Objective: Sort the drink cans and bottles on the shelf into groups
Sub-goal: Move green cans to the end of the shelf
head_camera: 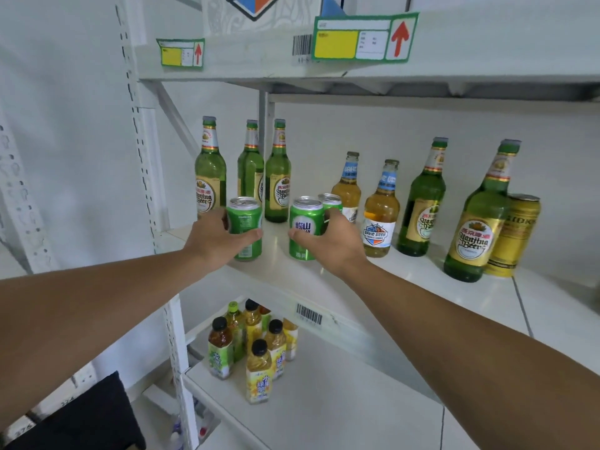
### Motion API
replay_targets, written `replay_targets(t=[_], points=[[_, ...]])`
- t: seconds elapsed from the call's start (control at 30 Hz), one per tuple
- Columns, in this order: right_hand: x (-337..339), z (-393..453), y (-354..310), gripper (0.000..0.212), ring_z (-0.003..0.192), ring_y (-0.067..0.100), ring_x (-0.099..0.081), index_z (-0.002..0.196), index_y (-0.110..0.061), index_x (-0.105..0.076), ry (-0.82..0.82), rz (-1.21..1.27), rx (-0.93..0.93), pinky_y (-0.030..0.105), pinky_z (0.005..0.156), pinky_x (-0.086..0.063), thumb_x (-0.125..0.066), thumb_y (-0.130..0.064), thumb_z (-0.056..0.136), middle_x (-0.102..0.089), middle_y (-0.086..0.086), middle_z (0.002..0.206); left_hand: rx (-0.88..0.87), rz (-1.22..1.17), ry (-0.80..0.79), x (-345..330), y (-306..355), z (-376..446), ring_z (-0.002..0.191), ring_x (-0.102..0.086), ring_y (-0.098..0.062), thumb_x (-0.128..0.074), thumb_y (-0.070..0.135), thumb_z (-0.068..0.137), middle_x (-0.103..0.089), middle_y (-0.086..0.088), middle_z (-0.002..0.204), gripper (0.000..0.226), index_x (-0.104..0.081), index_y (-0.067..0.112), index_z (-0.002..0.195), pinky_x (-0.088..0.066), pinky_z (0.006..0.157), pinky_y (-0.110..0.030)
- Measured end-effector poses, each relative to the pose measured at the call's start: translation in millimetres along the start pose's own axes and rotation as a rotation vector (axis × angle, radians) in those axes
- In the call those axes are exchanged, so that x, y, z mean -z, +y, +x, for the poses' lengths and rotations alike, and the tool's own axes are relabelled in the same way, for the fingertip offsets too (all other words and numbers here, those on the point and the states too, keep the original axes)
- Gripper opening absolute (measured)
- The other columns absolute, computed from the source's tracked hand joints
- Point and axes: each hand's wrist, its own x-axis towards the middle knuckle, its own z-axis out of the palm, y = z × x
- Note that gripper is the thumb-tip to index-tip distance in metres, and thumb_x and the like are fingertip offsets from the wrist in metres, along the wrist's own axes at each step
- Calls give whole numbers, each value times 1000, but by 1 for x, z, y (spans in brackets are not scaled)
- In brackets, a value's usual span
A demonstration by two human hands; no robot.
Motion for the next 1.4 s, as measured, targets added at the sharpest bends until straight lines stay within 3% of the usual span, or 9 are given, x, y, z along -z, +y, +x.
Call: replay_targets(t=[0.17,0.4,0.53,0.67,0.8,0.93,1.03,1.17,1.4], points=[[43,-37,6,56,93,12,-70,119,-28,-58,71,-61,-40,39,82,-62,-85,-59,81,-72,-10,103,-75,-78,-106,-2,28,-24,89,-63,3,-88,42,87,-73,7,108,40,-73,23,119,-44,68,-16],[99,-109,5,48,82,-4,-64,113,-30,-57,204,-31,-145,22,66,-54,-88,-51,82,-66,-19,92,-151,-159,-237,-17,61,-63,110,-68,-18,-88,50,85,-72,5,120,54,-71,25,129,-49,91,-31],[142,-154,16,51,85,1,-66,115,-28,-58,268,-87,-217,27,71,-57,-88,-52,81,-69,-12,99,-195,-224,-325,-41,88,-92,108,-71,-16,-90,49,83,-75,5,122,56,-71,26,131,-52,83,-26],[199,-193,32,52,86,6,-68,116,-27,-58,309,-160,-271,31,74,-59,-87,-55,82,-71,-8,101,-212,-281,-402,-71,128,-123,110,-71,-18,-90,47,84,-75,4,122,52,-71,26,128,-57,100,-39],[254,-226,56,52,90,12,-70,115,-25,-60,370,-191,-326,37,78,-62,-87,-55,82,-71,-7,99,-259,-313,-472,-105,173,-154,109,-71,-16,-91,39,85,-75,5,118,47,-71,27,126,-54,93,-31],[309,-258,87,53,88,9,-68,117,-22,-62,433,-165,-353,32,74,-59,-88,-52,82,-71,-7,99,-284,-314,-520,-143,221,-183,111,-73,-17,-93,43,82,-77,5,120,56,-71,26,130,-59,102,-43],[354,-283,116,52,92,13,-71,115,-24,-62,444,-182,-372,35,77,-61,-88,-53,81,-72,-6,101,-299,-318,-548,-176,260,-209,111,-72,-17,-91,44,84,-76,5,121,55,-71,28,132,-57,104,-41],[417,-314,155,58,93,15,-72,118,-24,-62,459,-237,-392,44,84,-64,-87,-58,78,-73,-7,102,-295,-330,-539,-223,311,-245,107,-76,-15,-94,46,80,-80,6,114,42,-76,31,114,-60,104,-44],[491,-357,200,56,91,14,-71,116,-27,-62,484,-264,-416,41,83,-62,-87,-60,78,-73,-9,99,-312,-310,-577,-291,374,-306,101,-75,-10,-94,43,80,-80,7,110,30,-74,35,101,-60,97,-34]])
